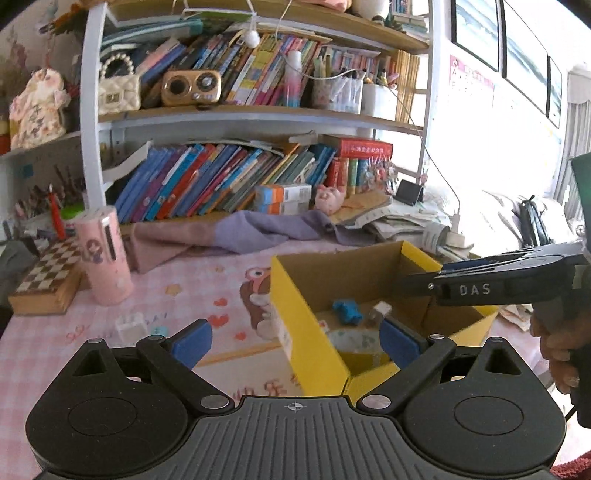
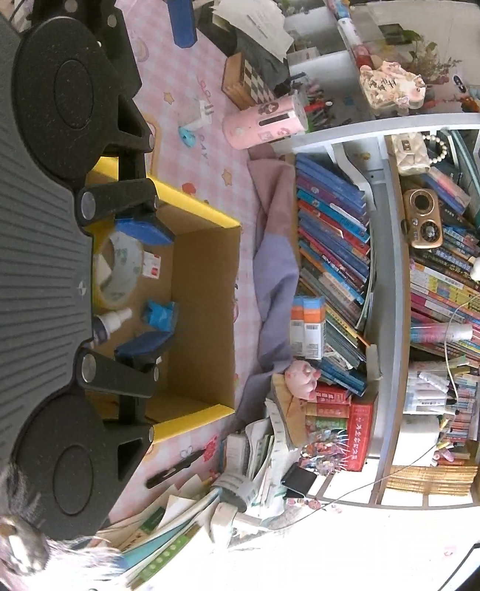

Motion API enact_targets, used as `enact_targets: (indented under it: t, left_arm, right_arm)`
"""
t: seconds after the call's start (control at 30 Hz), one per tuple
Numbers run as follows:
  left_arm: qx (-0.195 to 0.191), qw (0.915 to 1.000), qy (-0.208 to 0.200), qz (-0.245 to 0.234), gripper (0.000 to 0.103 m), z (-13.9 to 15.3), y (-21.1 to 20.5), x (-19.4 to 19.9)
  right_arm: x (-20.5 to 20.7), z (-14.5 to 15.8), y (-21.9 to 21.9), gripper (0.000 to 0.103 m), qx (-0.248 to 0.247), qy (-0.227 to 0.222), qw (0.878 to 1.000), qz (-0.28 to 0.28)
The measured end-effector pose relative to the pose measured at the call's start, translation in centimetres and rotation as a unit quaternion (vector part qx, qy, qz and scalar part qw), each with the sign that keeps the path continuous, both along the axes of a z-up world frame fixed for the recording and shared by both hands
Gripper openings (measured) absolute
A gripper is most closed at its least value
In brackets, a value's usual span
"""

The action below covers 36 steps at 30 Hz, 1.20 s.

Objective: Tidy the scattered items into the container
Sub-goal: 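Lift both open tools out of the yellow box and back away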

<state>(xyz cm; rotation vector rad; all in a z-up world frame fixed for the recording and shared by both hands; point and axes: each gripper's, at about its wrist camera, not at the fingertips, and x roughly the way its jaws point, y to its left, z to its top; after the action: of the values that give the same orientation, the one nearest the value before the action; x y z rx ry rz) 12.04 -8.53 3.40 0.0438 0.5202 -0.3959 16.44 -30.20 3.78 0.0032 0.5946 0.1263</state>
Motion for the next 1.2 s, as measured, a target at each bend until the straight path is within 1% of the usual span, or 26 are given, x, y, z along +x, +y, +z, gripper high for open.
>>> enact_targets:
  t: [0.2, 0.37, 0.63, 0.77, 0.93, 1.07, 1.2]
  left_arm:
    - [0.01, 0.9999, 0.003, -0.002, 0.099, -0.7, 2.7, -2.0]
    - [0.011, 0.9998, 0.013, 0.009, 0.099, -1.4, 5.3, -3.6]
    - [0.025, 0.999, 0.024, 0.03, 0.099, -2.4, 8.4, -6.0]
    - [0.029, 0.9983, 0.034, 0.037, 0.099, -2.9, 9.6, -7.3]
    - [0.04, 0.9971, 0.046, 0.047, 0.099, -3.3, 11.0, -8.5]
    - [0.044, 0.9959, 0.054, 0.058, 0.099, -3.6, 11.9, -9.1]
    - [0.045, 0.9948, 0.059, 0.069, 0.099, -3.7, 12.9, -9.3]
  right_arm:
    - [-2.8, -0.4, 2.4, 0.05, 0.009, 0.001, 1.0, -0.025]
    - [-5.5, -1.3, 4.7, 0.05, 0.015, 0.01, 0.999, -0.038]
    - [-9.1, -2.7, 8.6, 0.05, 0.014, 0.018, 0.999, -0.041]
    - [-10.5, -3.5, 10.1, 0.05, 0.021, 0.027, 0.998, -0.044]
    - [-11.8, -4.3, 12.1, 0.052, 0.028, 0.039, 0.998, -0.035]
    - [-12.4, -4.8, 14.0, 0.053, 0.026, 0.051, 0.998, -0.013]
    - [-12.5, -4.8, 15.8, 0.057, 0.016, 0.056, 0.998, 0.013]
